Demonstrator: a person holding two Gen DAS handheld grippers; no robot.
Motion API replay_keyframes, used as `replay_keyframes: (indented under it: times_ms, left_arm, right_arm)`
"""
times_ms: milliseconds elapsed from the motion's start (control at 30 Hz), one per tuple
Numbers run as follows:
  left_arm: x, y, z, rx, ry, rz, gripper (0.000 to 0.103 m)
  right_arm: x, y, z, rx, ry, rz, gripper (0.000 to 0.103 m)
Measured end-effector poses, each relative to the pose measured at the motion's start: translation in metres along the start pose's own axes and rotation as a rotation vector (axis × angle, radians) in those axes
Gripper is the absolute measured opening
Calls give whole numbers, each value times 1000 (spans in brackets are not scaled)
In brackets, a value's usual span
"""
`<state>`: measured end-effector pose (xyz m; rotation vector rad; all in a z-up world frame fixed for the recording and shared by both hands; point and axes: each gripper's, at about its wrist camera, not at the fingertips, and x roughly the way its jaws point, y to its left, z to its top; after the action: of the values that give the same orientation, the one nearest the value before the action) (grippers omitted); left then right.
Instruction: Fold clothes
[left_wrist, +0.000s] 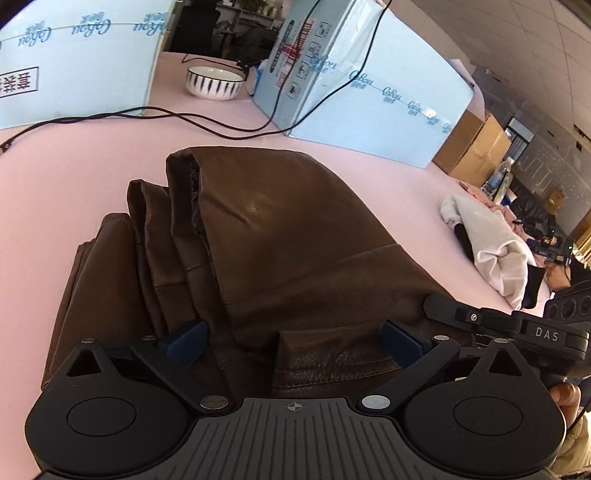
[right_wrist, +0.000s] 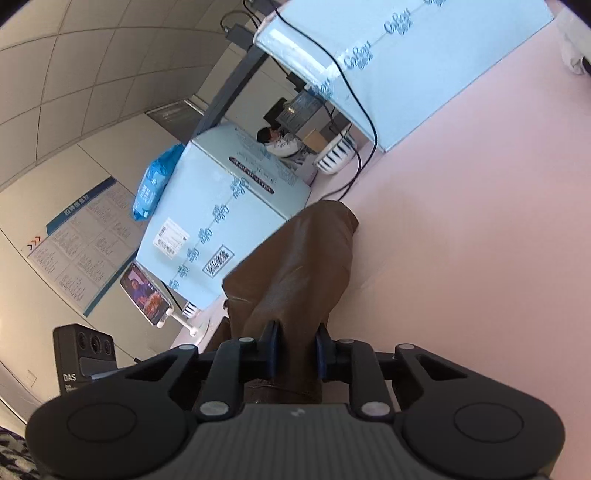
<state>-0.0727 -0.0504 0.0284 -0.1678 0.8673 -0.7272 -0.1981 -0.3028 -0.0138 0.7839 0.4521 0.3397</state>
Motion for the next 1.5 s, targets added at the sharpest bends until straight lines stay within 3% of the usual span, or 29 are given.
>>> replay_keyframes:
  times_ms: [167, 267, 467, 567, 700, 767, 867, 933, 1033, 1067, 1133, 1233, 1367, 1433, 1500]
  left_arm:
    - [24, -16, -11, -7, -76, -173, 103]
    - [28, -17, -18, -12, -124, -220, 103]
    - [18, 2, -22, -41, -124, -297, 103]
    - [10, 13, -26, -83, -144, -310, 103]
    - [-19, 15, -38, -53, -179, -166, 103]
    - [-28, 17, -44, -45, -185, -150, 103]
    - [-23, 32, -44, -79, -139, -213, 103]
    - [-28, 31, -45, -26, -110, -216, 103]
    - [-51, 23, -51, 113, -29, -198, 103]
    - [-59, 24, -53, 116, 19, -195, 103]
    - [-74, 36, -58, 75, 81, -240, 103]
    - [-102, 65, -61, -8, 21, -280, 103]
    - [-124, 91, -63, -71, -72, -247, 103]
    - [-131, 111, -63, -169, -142, -267, 103]
    - [-135, 125, -61, -262, -180, -261, 103]
  right_arm:
    - [-38, 27, 18, -105, -136, -26, 21]
    - [-39, 53, 20, -218, -149, -22, 21]
    - [-14, 100, 13, -405, -70, 43, 21]
    - [0, 115, 7, -439, -38, 84, 21]
    - [20, 143, -13, -563, 14, 115, 21]
    - [30, 157, -23, -616, 50, 153, 21]
    - [43, 165, -28, -597, 116, 220, 20]
    - [55, 167, -29, -564, 167, 265, 18]
    - [70, 177, -42, -615, 187, 239, 16]
    - [76, 179, -48, -634, 196, 226, 8]
    - [88, 177, -52, -595, 251, 239, 8]
    - [110, 171, -62, -554, 307, 230, 8]
    - [138, 155, -66, -457, 325, 203, 8]
    - [140, 151, -66, -437, 328, 203, 8]
    - [132, 150, -63, -429, 302, 227, 24]
